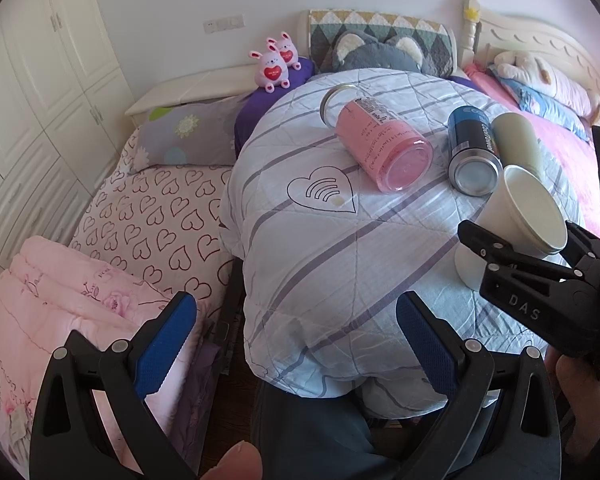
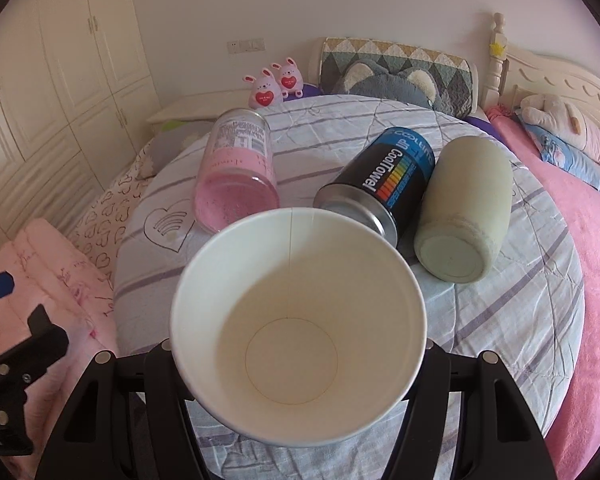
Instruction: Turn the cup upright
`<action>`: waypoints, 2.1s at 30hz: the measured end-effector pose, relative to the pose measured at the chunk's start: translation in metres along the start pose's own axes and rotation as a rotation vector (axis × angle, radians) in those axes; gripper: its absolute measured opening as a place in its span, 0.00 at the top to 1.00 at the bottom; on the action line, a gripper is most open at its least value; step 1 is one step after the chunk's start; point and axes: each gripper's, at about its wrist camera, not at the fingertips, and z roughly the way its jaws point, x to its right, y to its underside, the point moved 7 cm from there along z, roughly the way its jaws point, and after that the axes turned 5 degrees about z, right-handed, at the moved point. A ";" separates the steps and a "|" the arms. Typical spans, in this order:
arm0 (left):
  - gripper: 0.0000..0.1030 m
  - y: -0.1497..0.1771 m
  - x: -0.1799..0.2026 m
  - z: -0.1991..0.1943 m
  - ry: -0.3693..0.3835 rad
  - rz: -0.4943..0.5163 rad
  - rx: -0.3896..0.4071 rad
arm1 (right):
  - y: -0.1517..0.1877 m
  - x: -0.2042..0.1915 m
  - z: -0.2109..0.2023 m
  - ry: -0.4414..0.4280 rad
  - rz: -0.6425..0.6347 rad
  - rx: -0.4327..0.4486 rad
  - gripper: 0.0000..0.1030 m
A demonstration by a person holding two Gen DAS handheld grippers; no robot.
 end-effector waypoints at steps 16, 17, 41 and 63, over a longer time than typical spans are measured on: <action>0.02 0.003 0.002 -0.014 -0.004 0.008 0.016 | 0.002 -0.007 -0.013 -0.006 -0.030 0.024 0.20; 0.02 0.003 0.002 -0.016 -0.005 0.008 0.020 | 0.003 -0.007 -0.015 -0.011 -0.030 0.030 0.20; 0.02 -0.011 0.040 -0.062 0.041 0.028 0.148 | -0.001 0.020 -0.134 0.026 0.054 0.331 0.20; 0.02 0.009 0.054 -0.097 0.012 0.048 0.232 | 0.041 0.051 -0.172 0.113 0.157 0.343 0.20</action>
